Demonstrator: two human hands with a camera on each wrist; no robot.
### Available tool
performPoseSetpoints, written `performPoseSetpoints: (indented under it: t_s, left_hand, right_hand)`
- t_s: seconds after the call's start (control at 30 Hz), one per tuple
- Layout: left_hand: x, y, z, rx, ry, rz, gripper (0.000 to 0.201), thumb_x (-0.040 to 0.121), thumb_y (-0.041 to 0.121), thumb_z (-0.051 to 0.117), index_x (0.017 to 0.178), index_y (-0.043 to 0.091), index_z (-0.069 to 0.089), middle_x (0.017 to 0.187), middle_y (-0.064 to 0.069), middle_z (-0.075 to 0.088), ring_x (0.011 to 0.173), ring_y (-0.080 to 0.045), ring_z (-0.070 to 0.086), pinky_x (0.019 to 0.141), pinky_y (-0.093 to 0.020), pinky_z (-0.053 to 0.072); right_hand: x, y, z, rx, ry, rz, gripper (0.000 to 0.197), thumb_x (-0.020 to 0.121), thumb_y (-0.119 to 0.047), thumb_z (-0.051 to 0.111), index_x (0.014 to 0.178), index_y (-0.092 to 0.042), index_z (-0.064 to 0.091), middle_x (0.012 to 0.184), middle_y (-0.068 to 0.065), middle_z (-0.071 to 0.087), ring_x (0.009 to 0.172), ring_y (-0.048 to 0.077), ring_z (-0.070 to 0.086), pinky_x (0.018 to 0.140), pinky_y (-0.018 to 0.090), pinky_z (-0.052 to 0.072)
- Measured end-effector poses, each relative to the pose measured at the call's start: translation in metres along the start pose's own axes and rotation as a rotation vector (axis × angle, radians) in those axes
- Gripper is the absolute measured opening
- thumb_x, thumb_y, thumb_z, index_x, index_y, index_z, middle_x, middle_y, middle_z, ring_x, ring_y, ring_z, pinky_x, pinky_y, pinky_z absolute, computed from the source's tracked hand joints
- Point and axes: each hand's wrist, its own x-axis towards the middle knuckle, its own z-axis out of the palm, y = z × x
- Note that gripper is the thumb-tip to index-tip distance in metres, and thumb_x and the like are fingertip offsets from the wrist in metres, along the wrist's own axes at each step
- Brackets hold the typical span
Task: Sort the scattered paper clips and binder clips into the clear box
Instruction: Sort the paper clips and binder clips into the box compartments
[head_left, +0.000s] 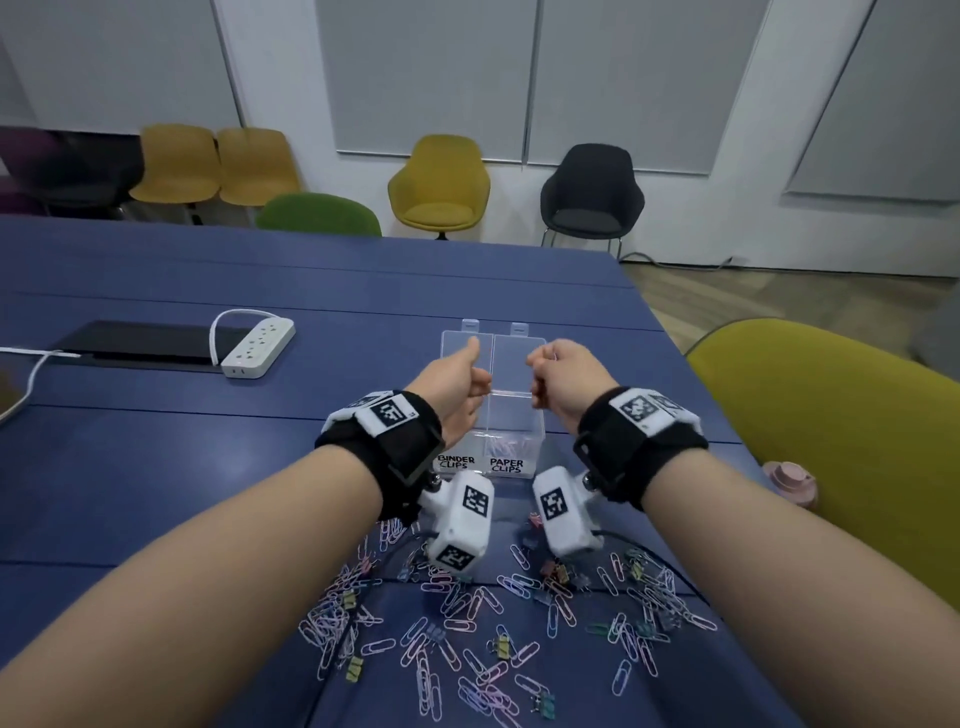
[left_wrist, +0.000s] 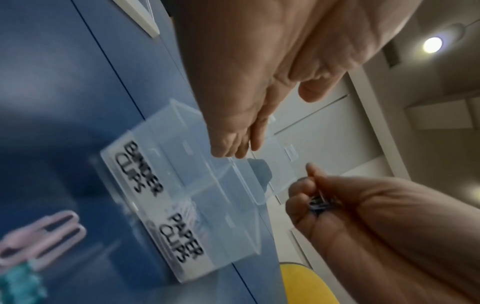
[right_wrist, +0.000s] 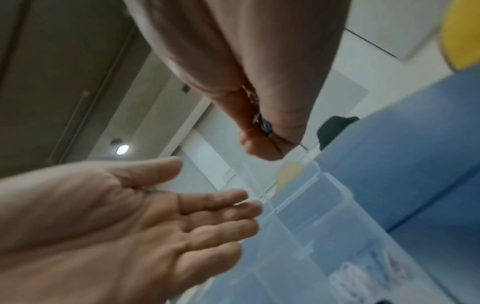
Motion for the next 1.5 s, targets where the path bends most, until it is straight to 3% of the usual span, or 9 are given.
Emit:
performPoseSetpoints:
  t_s: [0.1, 0.2, 0.3, 0.47, 0.7, 0.87, 0.97, 1.13, 1.5]
  left_hand:
    - [-0.014, 0.0, -0.02, 0.069, 0.063, 0.075, 0.046, 0.099, 0.046, 0.036, 0.102, 0.006, 0.06, 0.102, -0.007, 0.06, 0.105, -0.018, 0.05, 0.101, -0.035, 0.035]
    - [-0.035, -0.002, -0.046, 0.204, 0.029, 0.142, 0.041, 0.099, 0.041, 0.039, 0.087, 0.012, 0.065, 0.1, -0.004, 0.065, 0.094, -0.017, 0.058, 0.086, -0.033, 0.043]
    - [-0.057, -0.009, -0.075, 0.317, -0.032, 0.153, 0.026, 0.099, 0.027, 0.044, 0.09, 0.01, 0.062, 0.089, -0.002, 0.063, 0.08, -0.015, 0.057, 0.071, -0.027, 0.044]
    - [-0.081, -0.027, -0.129, 0.667, -0.015, 0.072, 0.007, 0.091, 0.007, 0.058, 0.086, 0.006, 0.063, 0.081, -0.01, 0.064, 0.07, -0.021, 0.058, 0.07, -0.034, 0.05]
    - [-0.101, -0.045, -0.15, 1.415, -0.021, 0.103, 0.012, 0.076, 0.014, 0.073, 0.082, 0.021, 0.066, 0.072, 0.011, 0.062, 0.066, -0.006, 0.056, 0.067, -0.019, 0.048]
    - [-0.11, -0.058, -0.141, 1.531, -0.116, 0.108, 0.024, 0.071, 0.02, 0.077, 0.091, 0.022, 0.064, 0.076, 0.012, 0.058, 0.075, -0.009, 0.056, 0.064, -0.017, 0.045]
    - [-0.112, -0.067, -0.134, 1.584, -0.139, 0.132, 0.027, 0.07, 0.013, 0.074, 0.093, 0.019, 0.06, 0.081, 0.008, 0.056, 0.076, -0.013, 0.053, 0.067, -0.023, 0.044]
    - [-0.114, -0.073, -0.13, 1.614, -0.102, 0.204, 0.02, 0.077, 0.004, 0.061, 0.081, 0.023, 0.054, 0.081, 0.007, 0.056, 0.078, -0.014, 0.053, 0.068, -0.022, 0.041]
    - [-0.117, -0.074, -0.143, 1.429, 0.03, 0.266, 0.017, 0.083, 0.005, 0.056, 0.091, 0.018, 0.062, 0.084, 0.007, 0.06, 0.081, -0.014, 0.058, 0.074, -0.022, 0.047]
  right_hand:
    - [0.01, -0.002, 0.007, -0.405, -0.076, -0.074, 0.027, 0.089, -0.005, 0.045, 0.065, -0.011, 0.055, 0.074, 0.01, 0.059, 0.074, 0.024, 0.056, 0.069, 0.033, 0.045]
    - [0.009, 0.003, 0.003, -0.539, -0.069, -0.108, 0.023, 0.088, -0.01, 0.049, 0.08, 0.001, 0.068, 0.088, 0.011, 0.064, 0.086, 0.026, 0.057, 0.083, 0.036, 0.049]
    - [-0.008, 0.006, -0.004, -0.51, 0.011, -0.192, 0.023, 0.086, -0.008, 0.048, 0.07, -0.014, 0.063, 0.09, 0.007, 0.067, 0.094, 0.027, 0.063, 0.09, 0.038, 0.05]
    - [-0.048, 0.015, -0.002, -0.636, -0.029, -0.344, 0.016, 0.087, -0.012, 0.05, 0.077, -0.014, 0.062, 0.09, 0.005, 0.07, 0.088, 0.025, 0.063, 0.085, 0.032, 0.05]
    - [-0.097, 0.023, 0.039, -1.105, -0.575, -0.315, 0.016, 0.088, -0.016, 0.06, 0.101, -0.013, 0.068, 0.105, 0.002, 0.069, 0.091, 0.016, 0.061, 0.081, 0.023, 0.047]
    - [-0.107, 0.036, 0.068, -1.297, -0.658, -0.321, 0.03, 0.085, -0.016, 0.063, 0.115, -0.011, 0.061, 0.118, 0.007, 0.063, 0.107, 0.024, 0.06, 0.091, 0.034, 0.051]
    - [-0.11, 0.038, 0.075, -1.349, -0.662, -0.32, 0.022, 0.085, -0.012, 0.063, 0.107, -0.008, 0.063, 0.113, 0.01, 0.064, 0.094, 0.023, 0.057, 0.086, 0.032, 0.048]
    - [-0.114, 0.041, 0.077, -1.389, -0.689, -0.331, 0.009, 0.086, -0.008, 0.056, 0.089, -0.017, 0.056, 0.104, 0.009, 0.064, 0.087, 0.024, 0.053, 0.076, 0.031, 0.046]
    - [-0.114, 0.048, 0.06, -1.279, -0.53, -0.281, 0.024, 0.093, -0.023, 0.051, 0.099, -0.006, 0.067, 0.108, 0.011, 0.068, 0.096, 0.027, 0.061, 0.078, 0.026, 0.042]
